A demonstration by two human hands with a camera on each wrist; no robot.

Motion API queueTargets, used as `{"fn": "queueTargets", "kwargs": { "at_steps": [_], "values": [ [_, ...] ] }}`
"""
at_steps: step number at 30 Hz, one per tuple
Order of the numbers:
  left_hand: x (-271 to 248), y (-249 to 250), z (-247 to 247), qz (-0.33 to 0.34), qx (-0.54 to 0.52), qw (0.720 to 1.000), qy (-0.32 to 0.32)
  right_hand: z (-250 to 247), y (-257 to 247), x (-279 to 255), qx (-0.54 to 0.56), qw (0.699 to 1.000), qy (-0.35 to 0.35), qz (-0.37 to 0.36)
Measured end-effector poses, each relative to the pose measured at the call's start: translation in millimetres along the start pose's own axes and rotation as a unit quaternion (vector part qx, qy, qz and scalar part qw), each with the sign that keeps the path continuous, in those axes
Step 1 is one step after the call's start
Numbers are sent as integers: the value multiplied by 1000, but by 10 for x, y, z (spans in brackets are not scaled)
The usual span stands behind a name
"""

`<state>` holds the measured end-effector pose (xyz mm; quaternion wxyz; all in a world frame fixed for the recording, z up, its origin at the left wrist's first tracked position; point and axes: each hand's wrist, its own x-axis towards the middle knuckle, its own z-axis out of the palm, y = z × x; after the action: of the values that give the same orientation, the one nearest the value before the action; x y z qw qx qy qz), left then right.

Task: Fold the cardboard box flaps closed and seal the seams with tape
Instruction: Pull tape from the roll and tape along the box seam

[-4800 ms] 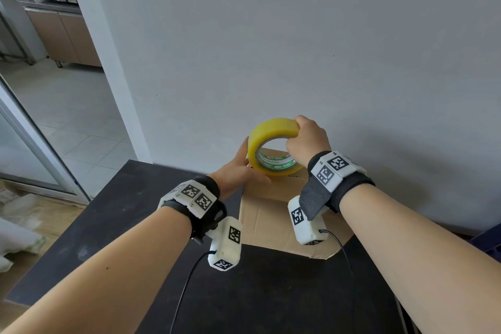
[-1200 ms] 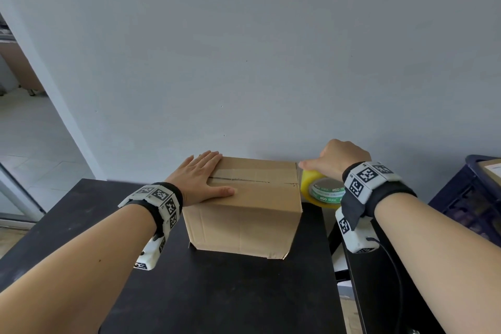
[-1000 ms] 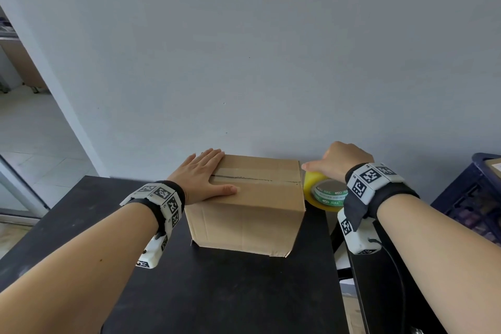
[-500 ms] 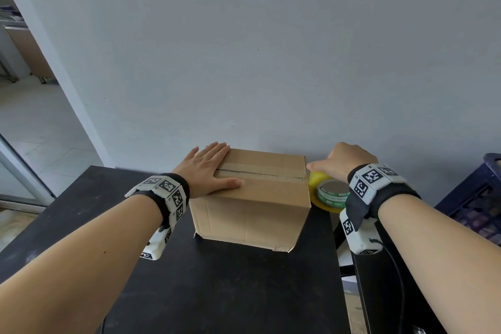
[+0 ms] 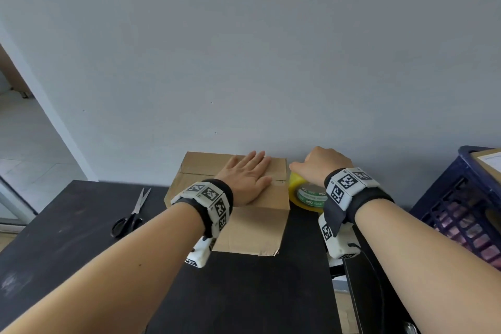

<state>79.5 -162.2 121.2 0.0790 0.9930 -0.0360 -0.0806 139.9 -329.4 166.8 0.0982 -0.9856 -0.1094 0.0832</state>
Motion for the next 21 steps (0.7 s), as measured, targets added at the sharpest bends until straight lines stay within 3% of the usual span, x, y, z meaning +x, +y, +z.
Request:
{"fn": "queueTargets", "kwargs": {
  "at_steps": [11,15,21],
  "values": [
    [197,176,92,10,-1,1000,12,38,222,61,218,976,-10,29],
    [207,186,96,12,-2,1000,11,132,250,86,174,983,50,26],
    [207,162,95,21,4,1000,9,228,366,109,85,995,28,45]
  ]
}}
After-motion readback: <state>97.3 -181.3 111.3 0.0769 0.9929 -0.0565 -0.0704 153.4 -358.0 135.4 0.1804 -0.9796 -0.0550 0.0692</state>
